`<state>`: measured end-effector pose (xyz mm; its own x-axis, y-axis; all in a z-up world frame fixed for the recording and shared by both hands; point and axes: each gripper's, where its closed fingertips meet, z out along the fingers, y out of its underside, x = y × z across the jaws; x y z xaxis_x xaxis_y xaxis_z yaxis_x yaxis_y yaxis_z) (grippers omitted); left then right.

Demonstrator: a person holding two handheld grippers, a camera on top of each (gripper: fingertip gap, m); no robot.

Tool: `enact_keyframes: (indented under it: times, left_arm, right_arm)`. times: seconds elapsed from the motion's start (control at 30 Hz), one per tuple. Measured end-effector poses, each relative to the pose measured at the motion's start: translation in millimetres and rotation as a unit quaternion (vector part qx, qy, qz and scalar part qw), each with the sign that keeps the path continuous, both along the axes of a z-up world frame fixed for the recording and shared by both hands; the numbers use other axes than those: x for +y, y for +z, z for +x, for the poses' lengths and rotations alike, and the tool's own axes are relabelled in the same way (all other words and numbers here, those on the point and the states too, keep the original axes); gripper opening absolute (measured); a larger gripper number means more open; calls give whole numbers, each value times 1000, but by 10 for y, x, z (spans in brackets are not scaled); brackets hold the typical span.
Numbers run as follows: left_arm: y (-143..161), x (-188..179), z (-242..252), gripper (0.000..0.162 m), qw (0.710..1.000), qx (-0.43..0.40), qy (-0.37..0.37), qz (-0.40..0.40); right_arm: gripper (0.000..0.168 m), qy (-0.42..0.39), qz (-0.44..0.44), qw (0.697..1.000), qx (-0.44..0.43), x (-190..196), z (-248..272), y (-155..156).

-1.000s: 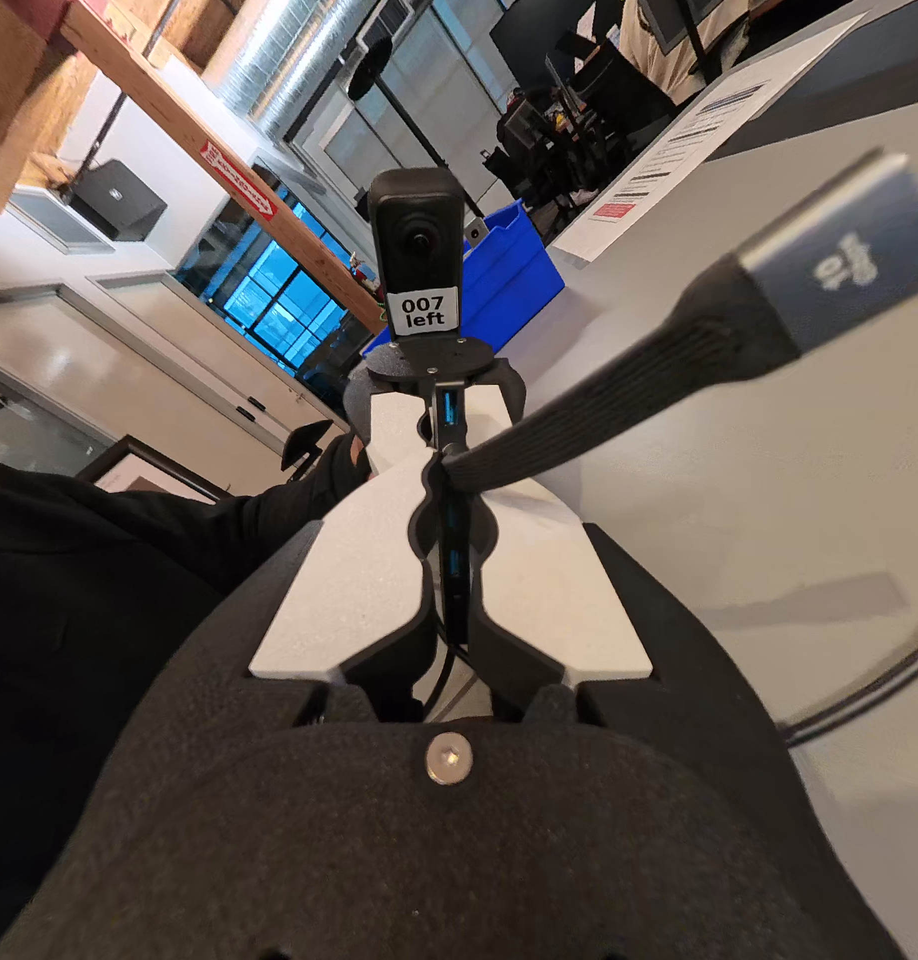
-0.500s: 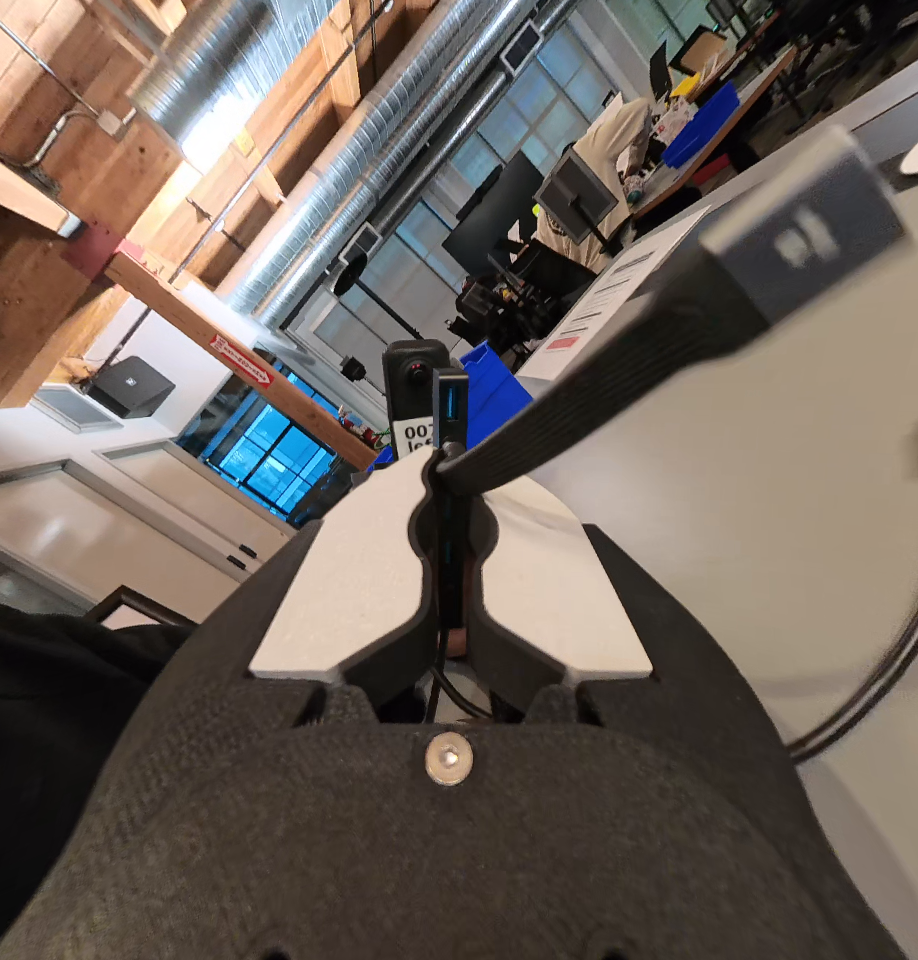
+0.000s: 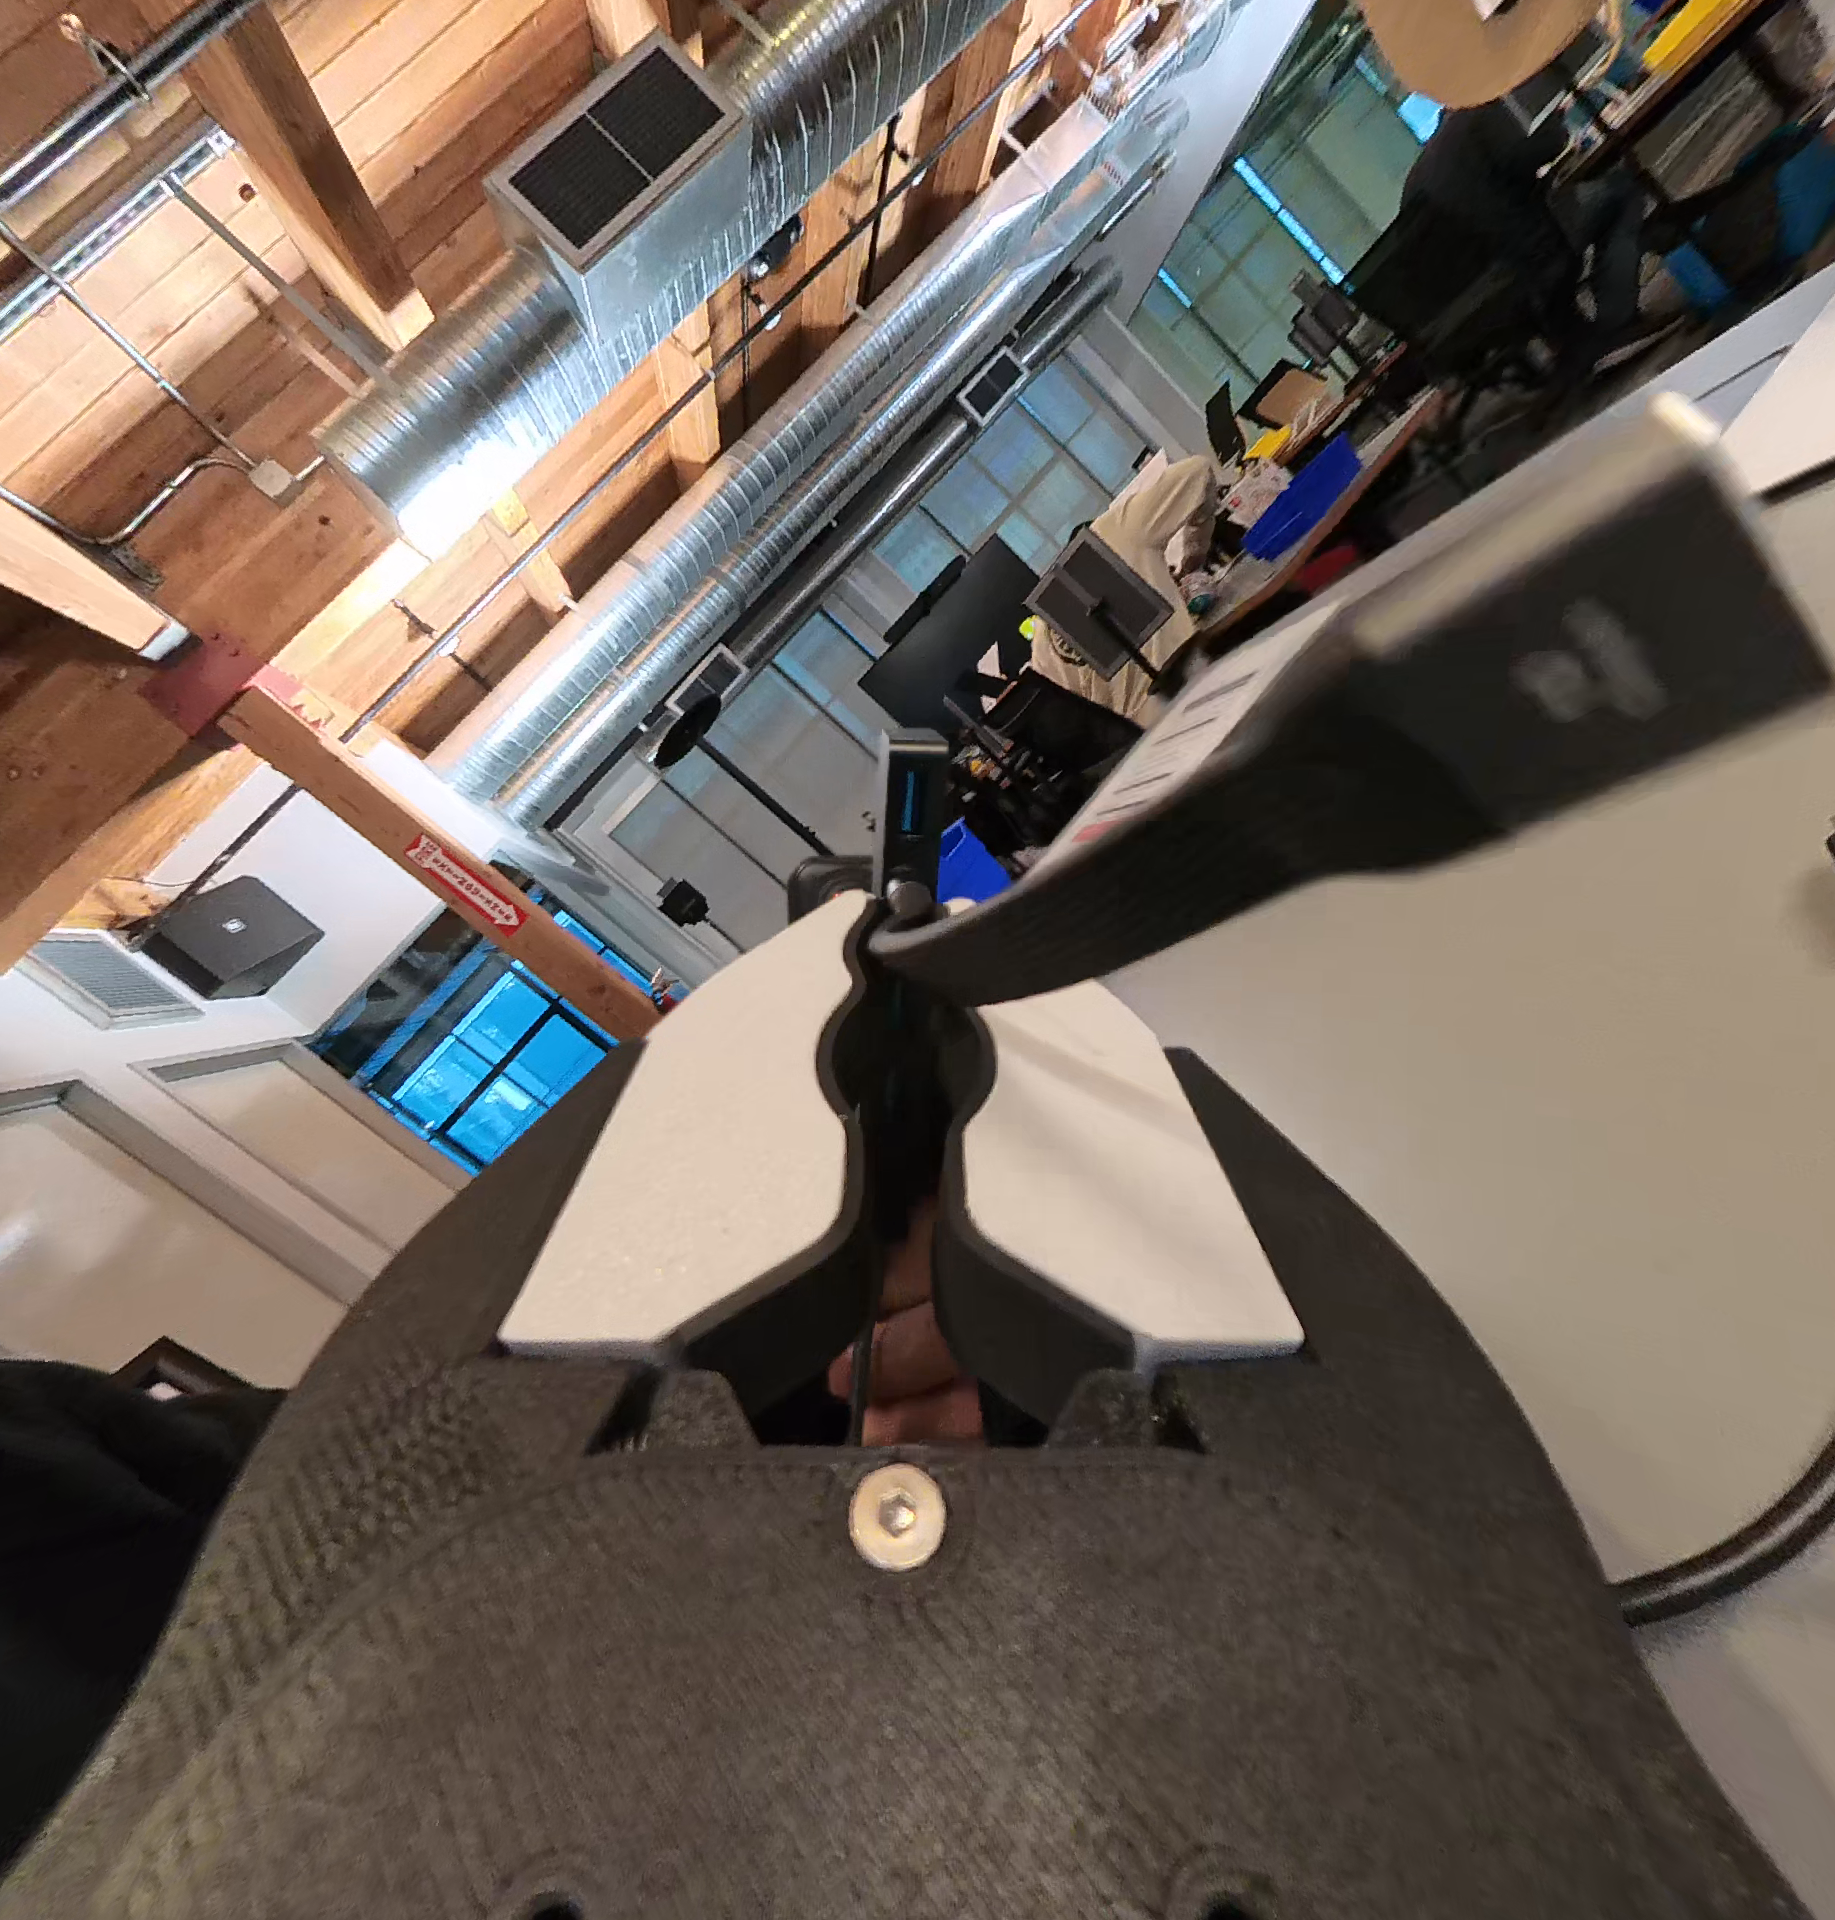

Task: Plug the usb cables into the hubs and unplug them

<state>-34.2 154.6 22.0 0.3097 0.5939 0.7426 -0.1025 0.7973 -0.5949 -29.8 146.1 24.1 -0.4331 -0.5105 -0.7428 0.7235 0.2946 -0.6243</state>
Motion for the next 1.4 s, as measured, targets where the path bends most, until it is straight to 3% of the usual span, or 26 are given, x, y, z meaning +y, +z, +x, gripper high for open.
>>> enact_keyframes:
  times: [0.3,0.4,0.53,0.67,0.8,0.9,1.03,1.1,1.2,1.3,1.4]
  left_arm:
    - [9,-25,8,10,1000,12,19,20]
    - [164,-680,487,11,985,82,124,87]
    - [360,-767,636,11,988,31,140,-51]
    - [240,-635,491,11,987,-17,118,-112]
    - [115,-657,457,11,990,-33,102,-95]
    - [-14,-637,398,11,991,-61,85,-89]
    - [-92,-556,323,11,990,-79,67,-94]
    - [-104,-522,300,11,990,-83,62,-97]
    - [-89,-487,285,11,989,-85,60,-106]
    - [-86,-456,270,11,988,-89,59,-116]
    - [-107,-437,255,11,986,-96,58,-126]
  right_arm:
    - [6,-19,3,1000,-5,3,-20,-11]
    - [6,-51,14,996,-68,-14,-416,-46]
    - [7,-45,17,999,-11,-17,-569,-32]
    - [6,-5,45,999,-6,25,-459,-31]
    - [6,33,62,997,30,299,-456,134]
    - [6,42,70,996,35,654,-732,442]
    - [6,-52,105,989,93,1178,-1625,706]
    - [6,-119,152,974,121,1466,-2167,630]
    - [6,-206,254,929,173,1852,-2910,236]
    - [6,-231,339,893,184,2065,-3344,-194]
    - [6,-207,407,867,198,2141,-3476,-610]
